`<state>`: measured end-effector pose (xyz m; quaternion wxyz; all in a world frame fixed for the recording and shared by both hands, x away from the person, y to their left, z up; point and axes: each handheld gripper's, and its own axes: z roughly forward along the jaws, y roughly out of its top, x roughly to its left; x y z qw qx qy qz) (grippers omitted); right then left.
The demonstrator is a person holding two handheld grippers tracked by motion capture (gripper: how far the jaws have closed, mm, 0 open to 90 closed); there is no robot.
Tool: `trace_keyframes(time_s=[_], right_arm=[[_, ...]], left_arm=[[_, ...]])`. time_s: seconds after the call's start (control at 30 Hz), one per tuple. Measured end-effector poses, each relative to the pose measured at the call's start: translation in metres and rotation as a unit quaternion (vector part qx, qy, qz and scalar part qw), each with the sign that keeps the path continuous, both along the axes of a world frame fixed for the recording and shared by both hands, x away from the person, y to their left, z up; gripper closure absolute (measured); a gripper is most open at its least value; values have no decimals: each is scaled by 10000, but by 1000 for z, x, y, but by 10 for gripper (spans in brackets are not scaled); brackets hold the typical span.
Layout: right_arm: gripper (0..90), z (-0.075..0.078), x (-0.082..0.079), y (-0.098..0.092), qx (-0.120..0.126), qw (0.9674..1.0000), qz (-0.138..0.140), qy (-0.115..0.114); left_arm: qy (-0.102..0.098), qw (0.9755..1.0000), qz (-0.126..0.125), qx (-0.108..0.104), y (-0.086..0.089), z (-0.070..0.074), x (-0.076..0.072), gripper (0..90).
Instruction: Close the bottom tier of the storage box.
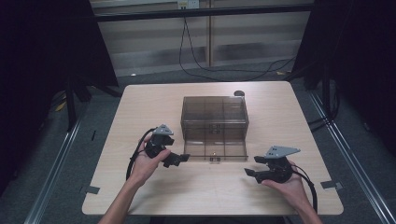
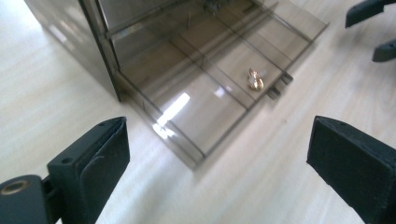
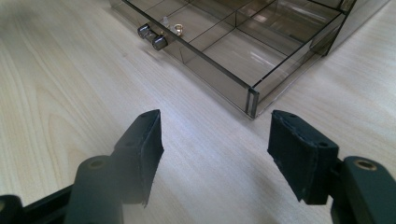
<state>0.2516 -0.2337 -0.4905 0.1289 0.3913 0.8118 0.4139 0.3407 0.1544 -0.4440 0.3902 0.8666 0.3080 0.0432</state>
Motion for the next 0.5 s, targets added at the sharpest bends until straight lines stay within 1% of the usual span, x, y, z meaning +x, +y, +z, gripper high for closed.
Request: trace_keyframes(time_s=[0.03, 0.13, 0.17, 0.2, 0.23, 0.27, 0.33, 0.37, 0.4, 0.43, 0.5], right_arm=[[346, 1, 0, 1, -30, 10000, -22, -40], [361, 2, 0, 2, -18, 10000, -47, -27], [371, 2, 1, 2, -4, 10000, -24, -43], [371, 2, 1, 2, -4, 10000, -24, -43], [390, 3, 1, 3, 13, 10000, -3, -60], [405, 3, 1, 3, 26, 10000, -7, -45], [424, 3, 1, 3, 47, 10000, -33, -46], [433, 4, 1, 3, 69, 10000, -30, -37], [445, 4, 0, 4, 81, 10000, -20, -24], [455, 4, 0, 4, 88, 10000, -4, -33], [464, 4, 0, 5, 92, 10000, 7, -25]], left_arm=[[-21, 10000, -31, -8, 4, 0, -4, 61], [-91, 9999, 32, -64, 11, -2, -11, 61], [-119, 9999, 103, -51, 13, -2, -13, 62], [-119, 9999, 103, -51, 13, -2, -13, 66], [-167, 9997, 154, -14, 17, -5, -18, 69], [-186, 9996, 197, -21, 19, -5, -21, 70], [-182, 9996, 190, -33, 22, -6, -25, 71], [-186, 9996, 227, -61, 24, -6, -28, 71], [-186, 9996, 227, -61, 24, -6, -28, 70], [-173, 9994, 254, -142, 28, -7, -33, 70], [-171, 9994, 251, -158, 33, -9, -38, 69]])
